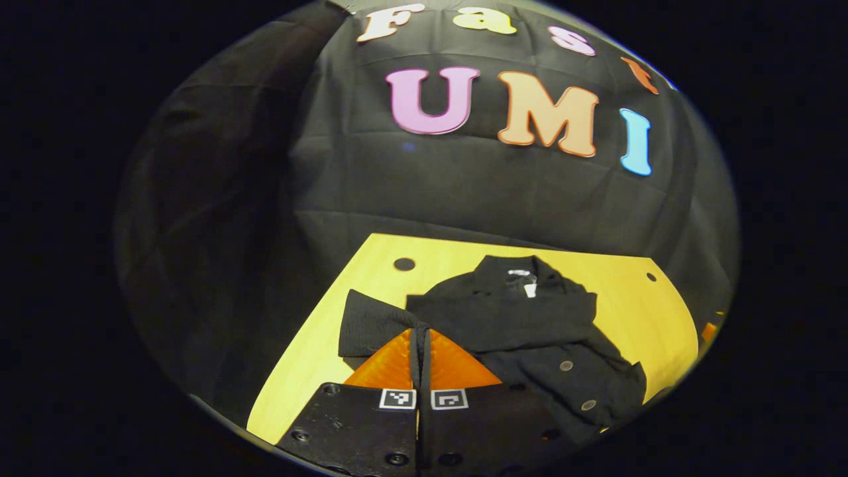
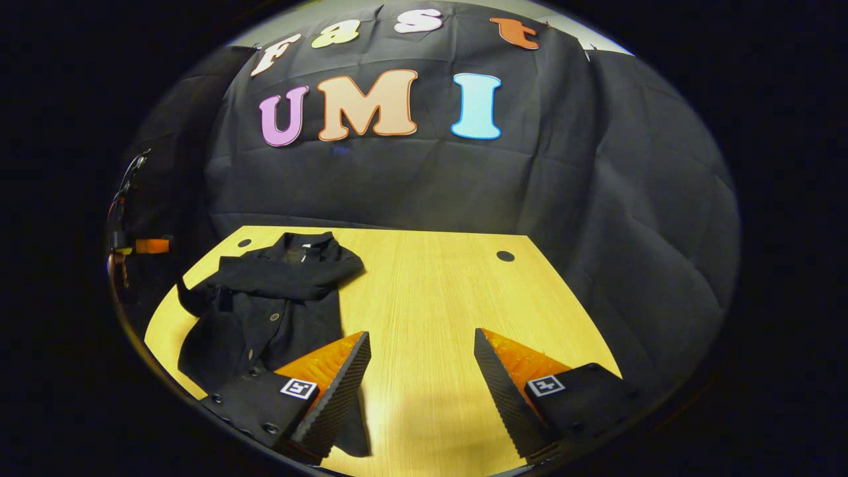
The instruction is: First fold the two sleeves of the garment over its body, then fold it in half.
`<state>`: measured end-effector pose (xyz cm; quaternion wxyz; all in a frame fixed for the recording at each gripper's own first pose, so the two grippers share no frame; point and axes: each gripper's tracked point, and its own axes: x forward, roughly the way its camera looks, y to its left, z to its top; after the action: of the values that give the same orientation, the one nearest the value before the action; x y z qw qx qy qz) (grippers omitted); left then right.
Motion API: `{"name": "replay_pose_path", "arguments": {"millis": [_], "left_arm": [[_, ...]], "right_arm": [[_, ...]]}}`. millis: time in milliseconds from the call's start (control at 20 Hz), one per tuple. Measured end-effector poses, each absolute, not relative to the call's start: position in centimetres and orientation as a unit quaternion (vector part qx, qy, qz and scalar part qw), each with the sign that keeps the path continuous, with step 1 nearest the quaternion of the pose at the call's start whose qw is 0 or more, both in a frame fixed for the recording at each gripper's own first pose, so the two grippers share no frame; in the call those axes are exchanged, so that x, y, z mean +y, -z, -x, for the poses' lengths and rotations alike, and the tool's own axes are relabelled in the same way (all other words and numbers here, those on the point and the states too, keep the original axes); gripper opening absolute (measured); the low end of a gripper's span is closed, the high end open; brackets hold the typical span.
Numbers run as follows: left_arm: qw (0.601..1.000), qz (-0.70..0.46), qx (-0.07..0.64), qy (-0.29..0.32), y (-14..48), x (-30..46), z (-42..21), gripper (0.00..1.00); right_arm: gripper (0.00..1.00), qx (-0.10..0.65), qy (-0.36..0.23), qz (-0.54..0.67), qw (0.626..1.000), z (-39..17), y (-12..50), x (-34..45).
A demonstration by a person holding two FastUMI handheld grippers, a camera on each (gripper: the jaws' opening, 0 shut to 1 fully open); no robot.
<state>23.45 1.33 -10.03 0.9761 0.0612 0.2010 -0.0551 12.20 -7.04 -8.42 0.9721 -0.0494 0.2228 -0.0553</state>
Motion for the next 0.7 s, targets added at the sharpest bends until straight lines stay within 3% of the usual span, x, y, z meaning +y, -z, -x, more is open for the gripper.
{"name": "replay_pose_path", "arguments": {"millis": [700], "left_arm": [[0.964,-0.078,0.185,0.176,12.9,-17.2,-30.8,0.00]], "right_arm": [[0.99,0.237,0.095,0.032,0.966,-7.4,9.5,-12.1]]}}
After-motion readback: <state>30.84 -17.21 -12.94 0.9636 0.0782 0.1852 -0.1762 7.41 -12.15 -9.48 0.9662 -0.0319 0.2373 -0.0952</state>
